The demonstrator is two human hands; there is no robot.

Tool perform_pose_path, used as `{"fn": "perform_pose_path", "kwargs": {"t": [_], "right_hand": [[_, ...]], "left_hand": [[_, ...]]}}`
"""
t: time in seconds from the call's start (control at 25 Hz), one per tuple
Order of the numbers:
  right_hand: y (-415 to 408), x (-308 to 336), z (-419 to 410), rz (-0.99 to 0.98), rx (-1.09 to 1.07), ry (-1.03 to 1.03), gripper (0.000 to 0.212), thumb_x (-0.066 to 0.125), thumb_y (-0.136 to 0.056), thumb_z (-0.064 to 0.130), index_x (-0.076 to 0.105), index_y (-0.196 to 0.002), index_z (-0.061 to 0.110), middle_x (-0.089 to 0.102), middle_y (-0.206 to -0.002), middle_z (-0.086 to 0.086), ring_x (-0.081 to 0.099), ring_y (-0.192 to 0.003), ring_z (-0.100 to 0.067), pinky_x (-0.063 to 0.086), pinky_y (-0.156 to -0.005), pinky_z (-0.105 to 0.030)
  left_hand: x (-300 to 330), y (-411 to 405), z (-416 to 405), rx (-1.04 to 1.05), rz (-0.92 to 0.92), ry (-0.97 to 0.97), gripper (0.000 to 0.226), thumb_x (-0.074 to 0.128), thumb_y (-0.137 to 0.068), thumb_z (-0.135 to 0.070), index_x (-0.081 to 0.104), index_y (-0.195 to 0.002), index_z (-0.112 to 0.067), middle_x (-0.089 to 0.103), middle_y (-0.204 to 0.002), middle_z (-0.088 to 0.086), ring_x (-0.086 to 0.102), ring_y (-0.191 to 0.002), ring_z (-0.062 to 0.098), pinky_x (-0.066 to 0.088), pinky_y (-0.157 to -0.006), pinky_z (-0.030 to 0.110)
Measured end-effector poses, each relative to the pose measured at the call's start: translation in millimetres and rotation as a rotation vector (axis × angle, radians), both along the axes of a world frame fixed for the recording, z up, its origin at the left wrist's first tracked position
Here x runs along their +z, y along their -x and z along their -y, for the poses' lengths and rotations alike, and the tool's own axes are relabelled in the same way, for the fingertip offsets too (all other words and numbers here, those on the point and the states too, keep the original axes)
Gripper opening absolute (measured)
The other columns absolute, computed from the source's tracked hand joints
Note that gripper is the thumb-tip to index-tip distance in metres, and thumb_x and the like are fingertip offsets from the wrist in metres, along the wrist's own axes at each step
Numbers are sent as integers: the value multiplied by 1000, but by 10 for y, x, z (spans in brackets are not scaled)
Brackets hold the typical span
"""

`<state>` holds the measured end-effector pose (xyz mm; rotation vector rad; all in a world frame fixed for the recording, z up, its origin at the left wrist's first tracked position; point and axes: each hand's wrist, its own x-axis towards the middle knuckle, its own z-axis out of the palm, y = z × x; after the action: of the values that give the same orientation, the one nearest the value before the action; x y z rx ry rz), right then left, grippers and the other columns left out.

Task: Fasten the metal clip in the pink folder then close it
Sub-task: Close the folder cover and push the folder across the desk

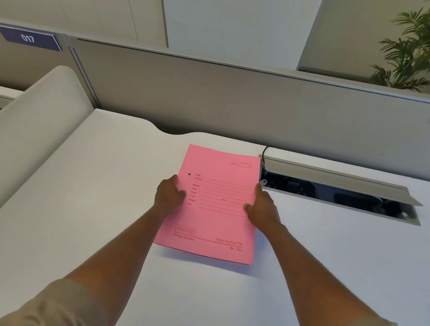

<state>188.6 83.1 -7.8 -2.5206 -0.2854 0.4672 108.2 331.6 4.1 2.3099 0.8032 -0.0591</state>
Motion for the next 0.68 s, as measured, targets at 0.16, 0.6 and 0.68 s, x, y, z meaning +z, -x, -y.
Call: {"fn": "perform_pose_path", "kwargs": {"t": [0.16, 0.6, 0.68], "right_hand": [[-177, -86, -168, 28, -12, 41, 69, 58, -94, 21, 19, -150, 14, 50, -137, -16, 59, -117, -34, 52, -90, -45], [-382, -274, -363, 120, -89, 149, 36, 52, -99, 17, 38, -131, 7, 44, -132, -15, 63, -103, -33, 56, -82, -45], [-371, -265, -384, 126, -118, 153, 30, 52, -98, 17, 43, -126, 7, 44, -129, -15, 61, -104, -31, 57, -84, -47]], "left_hand": [[-144, -268, -114, 31, 23, -2, 30, 57, -90, -8, 56, -119, 1, 64, -112, 20, 64, -104, 39, 52, -81, 40], [-322, -490, -179, 5, 19, -59, 47, 60, -93, -23, 49, -136, -6, 48, -129, 15, 50, -123, 32, 48, -103, 45], [-362, -473, -179, 0, 21, -65, 54, 59, -94, -25, 43, -143, -8, 44, -133, 14, 46, -127, 31, 45, -105, 45]]}}
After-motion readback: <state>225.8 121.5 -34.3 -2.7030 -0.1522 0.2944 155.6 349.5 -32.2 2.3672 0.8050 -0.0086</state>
